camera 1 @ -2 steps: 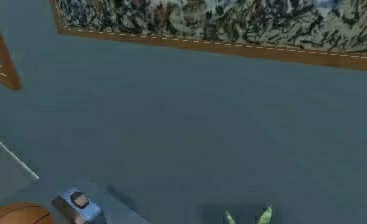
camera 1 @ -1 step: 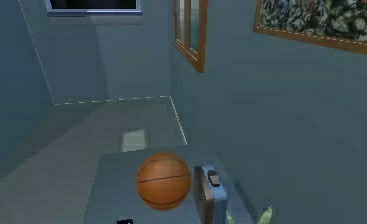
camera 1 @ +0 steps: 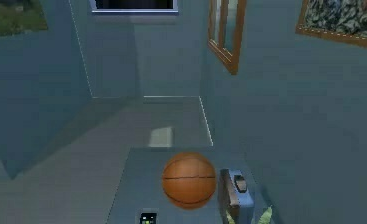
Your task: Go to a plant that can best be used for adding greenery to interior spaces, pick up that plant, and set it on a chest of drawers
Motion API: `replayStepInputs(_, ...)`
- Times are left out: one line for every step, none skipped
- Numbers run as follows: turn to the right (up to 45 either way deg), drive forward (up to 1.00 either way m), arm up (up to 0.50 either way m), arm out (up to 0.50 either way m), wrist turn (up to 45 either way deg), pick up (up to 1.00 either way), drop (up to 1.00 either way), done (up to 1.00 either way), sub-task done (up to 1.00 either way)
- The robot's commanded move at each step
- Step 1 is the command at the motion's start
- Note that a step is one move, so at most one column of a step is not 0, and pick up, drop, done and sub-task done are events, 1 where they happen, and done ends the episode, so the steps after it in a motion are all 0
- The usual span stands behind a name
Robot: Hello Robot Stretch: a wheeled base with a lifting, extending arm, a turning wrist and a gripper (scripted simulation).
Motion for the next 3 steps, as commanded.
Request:
replayStepInputs(-45.0, 0.00, 0.00, 0.00, 0.0, 0.00, 0.00, 0.00, 0.00)
replayStepInputs(-36.0, 0.00, 0.00, 0.00, 0.0, 0.00, 0.00, 0.00, 0.00)
replayStepInputs(0.0, 0.35, 0.00, 0.00, 0.0, 0.00, 0.00, 0.00, 0.00)
